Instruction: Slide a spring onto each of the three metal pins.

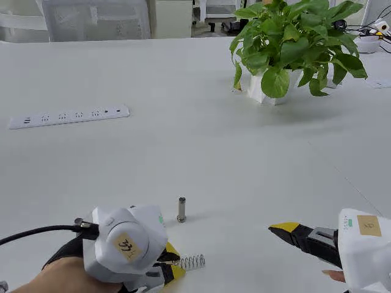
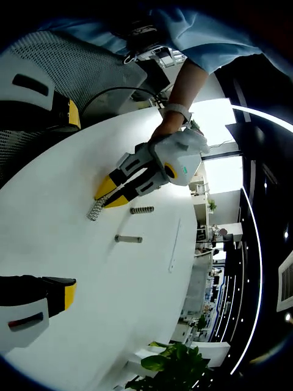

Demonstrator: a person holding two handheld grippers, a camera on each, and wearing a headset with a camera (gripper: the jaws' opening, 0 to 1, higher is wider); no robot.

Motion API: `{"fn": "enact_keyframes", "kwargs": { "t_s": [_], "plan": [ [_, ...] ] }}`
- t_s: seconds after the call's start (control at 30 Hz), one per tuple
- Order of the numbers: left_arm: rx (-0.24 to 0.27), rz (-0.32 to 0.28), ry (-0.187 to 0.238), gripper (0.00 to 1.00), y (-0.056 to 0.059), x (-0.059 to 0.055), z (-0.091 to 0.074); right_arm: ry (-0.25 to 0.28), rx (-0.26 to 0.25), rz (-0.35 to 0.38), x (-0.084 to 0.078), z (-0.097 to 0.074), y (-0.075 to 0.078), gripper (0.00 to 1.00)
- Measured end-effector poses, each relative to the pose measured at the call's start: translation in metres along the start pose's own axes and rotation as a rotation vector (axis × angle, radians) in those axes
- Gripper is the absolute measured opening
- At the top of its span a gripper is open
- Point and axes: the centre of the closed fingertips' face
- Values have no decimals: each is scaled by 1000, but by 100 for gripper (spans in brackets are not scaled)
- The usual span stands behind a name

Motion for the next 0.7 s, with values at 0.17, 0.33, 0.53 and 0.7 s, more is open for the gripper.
{"fn": "enact_keyframes", "kwargs": {
  "t_s": [0.17,0.33,0.53,0.7],
  "plan": [
    [-19,-6,-27,7,0,-1,1,3,2,4,-1,0,-1,99],
    [-21,-21,-44,7,0,-2,1,-3,1,0,-2,1,-1,98],
    [-45,-25,-83,7,0,-2,1,-6,3,-8,1,2,-1,98],
    [-54,-12,-99,7,0,-3,1,-5,3,-17,5,2,0,98]
  ]
}}
Point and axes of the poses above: the centre of the closed fingertips' face, and the gripper's own axes: z roughly forward along the fingers, y roughly to its right, x roughly out of its top, and after that the axes turned 14 degrees about z, right-handed
